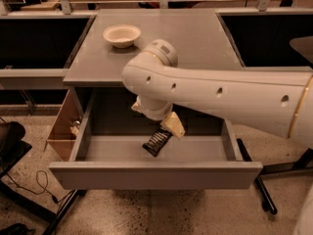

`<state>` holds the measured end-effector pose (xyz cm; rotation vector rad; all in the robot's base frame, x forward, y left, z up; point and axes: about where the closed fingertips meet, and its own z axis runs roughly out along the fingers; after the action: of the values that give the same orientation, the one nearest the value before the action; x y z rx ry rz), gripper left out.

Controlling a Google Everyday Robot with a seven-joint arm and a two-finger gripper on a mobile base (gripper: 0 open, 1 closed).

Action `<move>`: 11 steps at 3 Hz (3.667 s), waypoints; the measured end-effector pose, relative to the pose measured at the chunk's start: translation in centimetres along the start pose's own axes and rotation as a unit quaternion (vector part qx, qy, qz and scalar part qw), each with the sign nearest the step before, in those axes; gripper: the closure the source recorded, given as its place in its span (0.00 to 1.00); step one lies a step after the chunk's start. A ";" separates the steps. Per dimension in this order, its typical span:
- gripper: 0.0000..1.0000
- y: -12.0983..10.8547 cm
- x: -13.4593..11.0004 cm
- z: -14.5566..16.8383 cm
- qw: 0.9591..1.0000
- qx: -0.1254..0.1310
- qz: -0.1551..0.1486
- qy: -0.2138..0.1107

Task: Pick rxbar chocolate from top drawer and place on counter

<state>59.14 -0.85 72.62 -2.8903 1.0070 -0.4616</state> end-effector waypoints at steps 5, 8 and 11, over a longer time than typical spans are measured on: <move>0.27 -0.9 -4.5 13.4 0.995 -0.064 0.020 -0.080; 0.96 -1.2 -4.1 11.8 0.994 -0.066 0.019 -0.081; 1.00 1.8 -3.7 1.6 0.997 -0.050 0.055 -0.002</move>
Offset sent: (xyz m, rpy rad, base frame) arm 0.0191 0.0010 -0.0942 0.0485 0.0620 -0.1675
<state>55.79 -0.06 69.89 -2.9008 1.2134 -0.4101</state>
